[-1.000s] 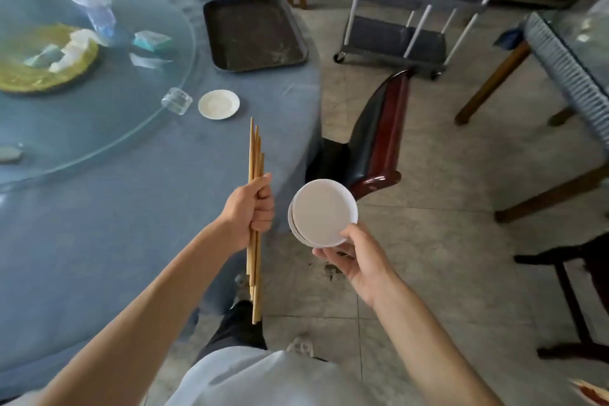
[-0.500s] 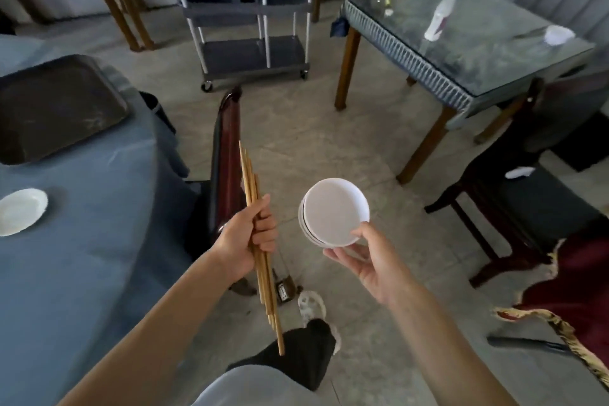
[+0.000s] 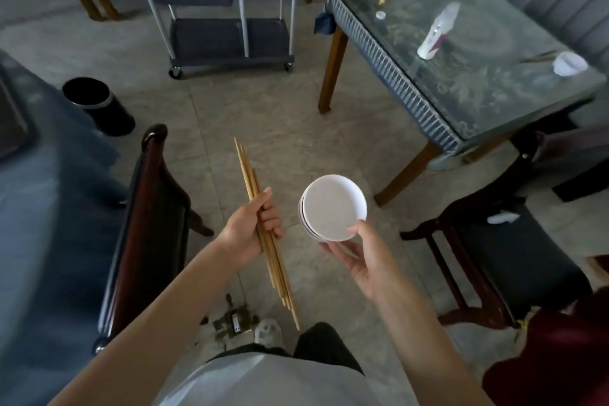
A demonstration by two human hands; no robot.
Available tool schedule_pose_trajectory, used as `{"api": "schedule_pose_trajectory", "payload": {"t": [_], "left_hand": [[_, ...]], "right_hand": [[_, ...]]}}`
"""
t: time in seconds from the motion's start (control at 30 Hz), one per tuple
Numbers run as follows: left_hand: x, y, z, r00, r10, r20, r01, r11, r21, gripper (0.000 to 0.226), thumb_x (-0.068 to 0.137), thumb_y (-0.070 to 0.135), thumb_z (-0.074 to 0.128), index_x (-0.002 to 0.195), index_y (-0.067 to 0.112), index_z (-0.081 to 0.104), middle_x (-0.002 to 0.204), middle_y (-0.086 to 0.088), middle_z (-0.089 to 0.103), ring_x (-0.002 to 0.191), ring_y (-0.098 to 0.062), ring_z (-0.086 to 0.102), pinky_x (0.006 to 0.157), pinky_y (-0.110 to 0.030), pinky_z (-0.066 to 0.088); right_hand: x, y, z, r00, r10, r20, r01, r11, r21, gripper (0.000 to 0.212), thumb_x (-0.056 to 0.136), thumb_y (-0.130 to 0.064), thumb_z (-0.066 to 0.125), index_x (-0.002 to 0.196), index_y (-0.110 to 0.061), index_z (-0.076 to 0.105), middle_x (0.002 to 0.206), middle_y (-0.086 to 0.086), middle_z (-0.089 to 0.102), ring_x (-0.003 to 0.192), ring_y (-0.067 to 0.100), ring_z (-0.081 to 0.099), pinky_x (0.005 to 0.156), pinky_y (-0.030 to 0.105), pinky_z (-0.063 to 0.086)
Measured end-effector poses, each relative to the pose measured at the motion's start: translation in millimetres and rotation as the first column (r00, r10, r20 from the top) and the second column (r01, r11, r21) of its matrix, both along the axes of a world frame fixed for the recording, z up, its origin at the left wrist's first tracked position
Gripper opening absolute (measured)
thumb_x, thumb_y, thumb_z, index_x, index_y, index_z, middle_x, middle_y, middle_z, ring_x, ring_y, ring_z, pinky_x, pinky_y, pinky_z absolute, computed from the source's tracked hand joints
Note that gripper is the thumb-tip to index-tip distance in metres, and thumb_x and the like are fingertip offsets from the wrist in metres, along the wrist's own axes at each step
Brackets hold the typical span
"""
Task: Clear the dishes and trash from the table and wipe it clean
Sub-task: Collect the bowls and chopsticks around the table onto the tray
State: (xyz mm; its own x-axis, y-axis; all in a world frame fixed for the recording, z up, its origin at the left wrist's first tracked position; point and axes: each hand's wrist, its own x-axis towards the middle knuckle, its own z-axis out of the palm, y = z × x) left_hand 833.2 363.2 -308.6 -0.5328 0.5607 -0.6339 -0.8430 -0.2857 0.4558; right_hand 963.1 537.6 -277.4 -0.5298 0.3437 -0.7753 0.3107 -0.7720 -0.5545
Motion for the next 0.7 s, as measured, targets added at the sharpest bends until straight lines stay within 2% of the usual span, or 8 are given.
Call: {"api": "schedule_pose_trajectory", "payload": {"t": [0.17,0.3,0.37,0.4,0.47,0.57,0.7], "left_hand": [[-78.2,31.7,-4.4,0.998,0.064,-0.02,-0.065,0.997,-0.039,0.042,0.102,0.037,0.055,0.064,0.024,0.043,0.063,0.006,0.028,0.049,-0.009,0.034,0.046,-0.023,0.04],[-155.5,55.2,-12.9,0.983,0.174,-0.065,-0.178,0.982,-0.062,0.042,0.103,0.037,0.054,0.065,0.024,0.041,0.064,0.006,0.027,0.052,-0.01,0.032,0.049,-0.023,0.039],[-191.6,62.3,-16.9,0.964,0.251,-0.086,-0.256,0.965,-0.061,0.043,0.104,0.037,0.052,0.065,0.025,0.04,0.065,0.005,0.025,0.052,-0.01,0.031,0.049,-0.023,0.038],[-211.8,66.5,-18.5,0.949,0.303,-0.09,-0.308,0.95,-0.057,0.043,0.104,0.037,0.052,0.065,0.025,0.04,0.065,0.006,0.025,0.051,-0.01,0.031,0.049,-0.022,0.037],[-245.9,70.5,-19.7,0.91,0.412,-0.058,-0.415,0.908,-0.063,0.042,0.104,0.036,0.052,0.065,0.025,0.04,0.064,0.006,0.026,0.051,-0.009,0.032,0.049,-0.022,0.038],[-282.9,65.7,-12.8,0.851,0.523,-0.042,-0.525,0.849,-0.067,0.041,0.104,0.036,0.053,0.065,0.025,0.043,0.064,0.006,0.029,0.052,-0.009,0.034,0.051,-0.023,0.04],[-324.5,41.5,-8.0,0.739,0.674,-0.017,-0.673,0.735,-0.084,0.037,0.102,0.037,0.056,0.068,0.025,0.045,0.066,0.006,0.033,0.055,-0.01,0.037,0.056,-0.025,0.04]], "right_hand": [[-86.0,45.7,-6.0,0.996,0.092,0.004,-0.091,0.995,-0.037,0.035,0.093,-0.008,0.056,0.128,-0.011,0.061,0.132,0.028,0.062,0.1,0.044,0.076,0.066,0.031,0.065],[-179.2,83.2,-17.9,0.978,0.209,0.022,-0.208,0.978,-0.028,0.033,0.094,-0.006,0.055,0.126,-0.007,0.061,0.129,0.029,0.064,0.094,0.043,0.077,0.077,0.035,0.066],[-224.6,96.1,-22.7,0.961,0.274,0.038,-0.274,0.962,-0.01,0.034,0.094,-0.005,0.054,0.128,-0.005,0.06,0.129,0.03,0.064,0.099,0.044,0.076,0.068,0.036,0.067],[-251.9,103.9,-24.8,0.951,0.306,0.031,-0.306,0.952,-0.006,0.035,0.094,-0.005,0.053,0.128,-0.004,0.06,0.13,0.03,0.064,0.103,0.045,0.074,0.061,0.034,0.066],[-306.7,117.7,-25.2,0.924,0.379,0.042,-0.379,0.925,-0.009,0.036,0.094,-0.004,0.053,0.129,-0.003,0.06,0.132,0.03,0.062,0.108,0.046,0.072,0.058,0.028,0.062],[-380.1,123.5,-20.8,0.862,0.501,0.077,-0.503,0.864,0.008,0.034,0.094,-0.005,0.054,0.127,-0.005,0.061,0.131,0.029,0.063,0.106,0.045,0.073,0.059,0.027,0.062],[-467.6,107.3,-28.6,0.781,0.619,0.081,-0.622,0.783,0.014,0.036,0.092,-0.005,0.055,0.127,-0.004,0.062,0.133,0.029,0.061,0.114,0.046,0.069,0.062,0.03,0.063]]}}
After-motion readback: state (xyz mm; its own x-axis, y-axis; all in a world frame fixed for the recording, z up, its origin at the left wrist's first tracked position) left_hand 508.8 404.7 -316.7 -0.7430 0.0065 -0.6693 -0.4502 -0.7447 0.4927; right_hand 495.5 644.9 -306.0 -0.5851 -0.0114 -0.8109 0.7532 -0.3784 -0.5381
